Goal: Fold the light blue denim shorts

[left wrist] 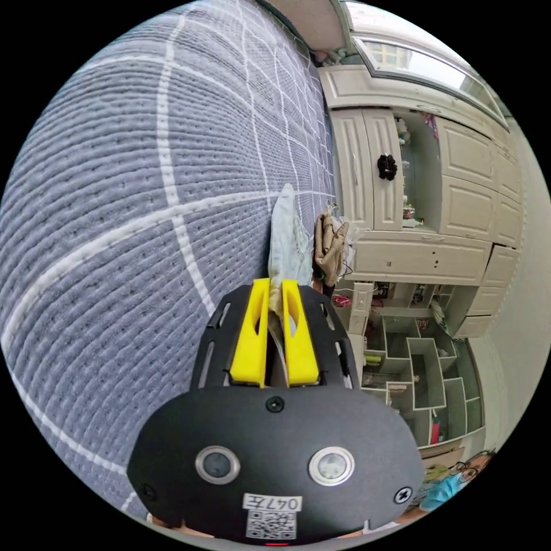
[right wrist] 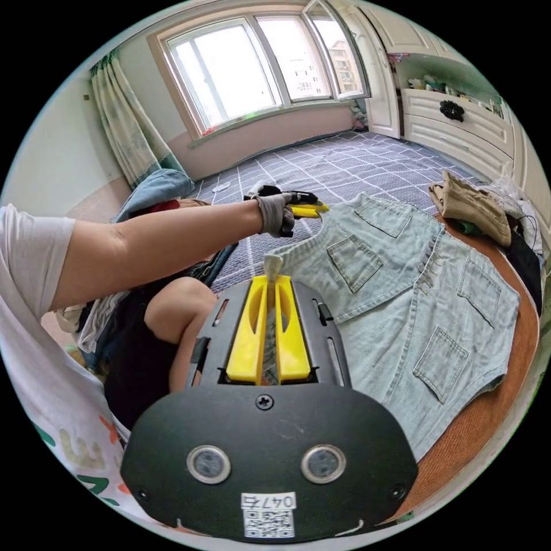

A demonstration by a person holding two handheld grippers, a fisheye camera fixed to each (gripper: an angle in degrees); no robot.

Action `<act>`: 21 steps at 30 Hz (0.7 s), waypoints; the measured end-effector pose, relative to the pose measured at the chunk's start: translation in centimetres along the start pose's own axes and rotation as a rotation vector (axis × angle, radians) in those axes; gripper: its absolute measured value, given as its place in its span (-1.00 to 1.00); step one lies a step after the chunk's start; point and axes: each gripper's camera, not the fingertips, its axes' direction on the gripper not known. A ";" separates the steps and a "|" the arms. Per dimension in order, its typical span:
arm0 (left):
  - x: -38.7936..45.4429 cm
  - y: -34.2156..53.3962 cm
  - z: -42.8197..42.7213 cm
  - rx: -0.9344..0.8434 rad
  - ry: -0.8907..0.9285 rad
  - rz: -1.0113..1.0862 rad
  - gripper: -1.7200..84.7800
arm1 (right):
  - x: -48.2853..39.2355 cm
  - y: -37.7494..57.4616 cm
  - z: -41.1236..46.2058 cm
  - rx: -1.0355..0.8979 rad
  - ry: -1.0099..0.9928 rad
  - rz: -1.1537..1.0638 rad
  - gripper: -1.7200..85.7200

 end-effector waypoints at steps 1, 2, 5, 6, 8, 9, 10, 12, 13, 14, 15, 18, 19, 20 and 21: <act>1.7 -0.3 -0.5 0.012 -0.022 0.019 -0.87 | 0.5 0.0 -0.2 0.010 -0.013 0.016 -0.97; 6.0 -0.8 -1.2 0.032 -0.081 0.064 -0.88 | 1.6 0.0 -0.8 0.037 -0.052 0.060 -0.97; 19.3 -1.6 -0.2 0.072 -0.184 0.223 -0.88 | 5.4 0.7 -2.5 0.112 -0.155 0.206 -0.97; 25.5 -1.7 1.6 0.068 -0.217 0.307 -0.88 | 7.0 1.4 -3.7 0.149 -0.175 0.268 -0.97; 35.6 -0.7 5.8 0.051 -0.279 0.458 -0.89 | 9.4 2.9 -6.0 0.199 -0.173 0.357 -0.97; 42.2 0.7 9.5 0.029 -0.314 0.571 -0.89 | 10.9 3.9 -7.7 0.224 -0.158 0.410 -0.97; 45.4 1.7 11.6 0.012 -0.332 0.628 -0.89 | 11.7 4.5 -8.6 0.233 -0.151 0.434 -0.97; 56.6 6.9 21.3 -0.073 -0.405 0.849 -0.88 | 14.6 7.1 -12.1 0.252 -0.123 0.532 -0.98; 58.9 8.4 23.7 -0.098 -0.420 0.899 -0.88 | 15.2 7.8 -12.9 0.253 -0.113 0.555 -0.98; 62.7 11.5 28.6 -0.149 -0.444 0.987 -0.88 | 16.4 9.2 -14.4 0.241 -0.091 0.598 -0.98; 65.6 14.4 33.0 -0.199 -0.457 1.051 -0.88 | 17.5 10.5 -15.6 0.206 -0.063 0.641 -0.98; 69.4 19.4 42.8 -0.309 -0.498 1.103 -0.88 | 20.0 13.6 -17.0 0.106 -0.004 0.736 -0.98; 69.6 19.8 44.6 -0.337 -0.515 1.095 -0.88 | 20.6 14.2 -17.0 0.085 -0.009 0.758 -0.98; 69.6 20.0 47.9 -0.400 -0.543 1.064 -0.89 | 21.7 15.2 -16.7 0.050 -0.024 0.793 -0.98; 69.3 19.5 50.2 -0.450 -0.564 1.020 -0.89 | 22.8 16.0 -16.3 0.016 -0.045 0.823 -0.98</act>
